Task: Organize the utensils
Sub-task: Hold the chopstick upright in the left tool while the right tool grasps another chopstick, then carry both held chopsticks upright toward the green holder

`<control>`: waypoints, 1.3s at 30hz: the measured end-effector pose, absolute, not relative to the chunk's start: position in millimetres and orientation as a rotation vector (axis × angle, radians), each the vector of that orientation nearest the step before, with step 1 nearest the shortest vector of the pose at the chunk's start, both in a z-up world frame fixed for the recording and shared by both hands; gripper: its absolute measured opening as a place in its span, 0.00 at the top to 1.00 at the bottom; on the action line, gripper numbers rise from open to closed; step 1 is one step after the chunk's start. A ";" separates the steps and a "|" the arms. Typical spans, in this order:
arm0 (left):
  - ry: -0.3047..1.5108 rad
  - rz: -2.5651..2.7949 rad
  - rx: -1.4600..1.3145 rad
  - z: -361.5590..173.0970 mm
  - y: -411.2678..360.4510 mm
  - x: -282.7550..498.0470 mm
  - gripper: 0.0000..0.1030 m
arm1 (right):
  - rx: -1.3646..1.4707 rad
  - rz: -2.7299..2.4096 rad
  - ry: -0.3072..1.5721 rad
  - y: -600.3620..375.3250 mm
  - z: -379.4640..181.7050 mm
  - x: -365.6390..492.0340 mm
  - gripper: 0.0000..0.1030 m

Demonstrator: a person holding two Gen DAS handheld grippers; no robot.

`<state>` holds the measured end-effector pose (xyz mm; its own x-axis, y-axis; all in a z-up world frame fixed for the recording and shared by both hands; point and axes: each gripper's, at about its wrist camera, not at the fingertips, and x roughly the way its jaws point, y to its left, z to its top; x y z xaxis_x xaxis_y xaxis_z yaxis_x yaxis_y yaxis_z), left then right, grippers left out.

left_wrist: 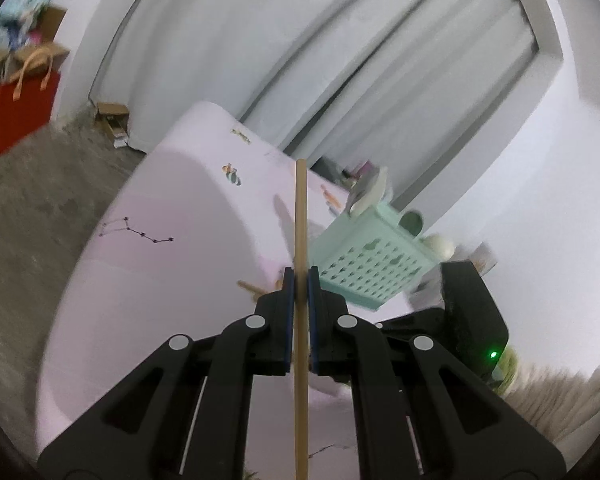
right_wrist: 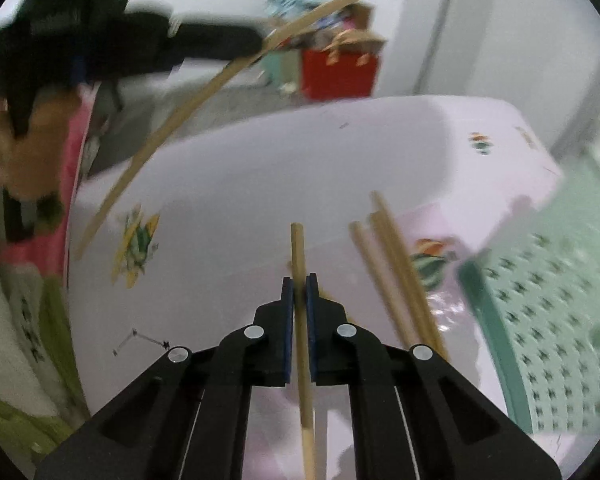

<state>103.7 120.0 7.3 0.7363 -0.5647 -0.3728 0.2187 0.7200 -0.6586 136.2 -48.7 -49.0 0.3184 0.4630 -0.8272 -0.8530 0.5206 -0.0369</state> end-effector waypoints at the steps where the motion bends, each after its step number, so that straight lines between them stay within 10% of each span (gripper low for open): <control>1: 0.594 -0.464 -0.641 7.8 120.8 103.8 0.95 | -0.488 0.895 0.849 -55.3 -42.5 136.9 0.94; 39: 0.200 -0.498 -0.443 149.7 -35.1 196.3 0.95 | 0.430 0.389 0.391 -298.9 38.3 80.1 0.98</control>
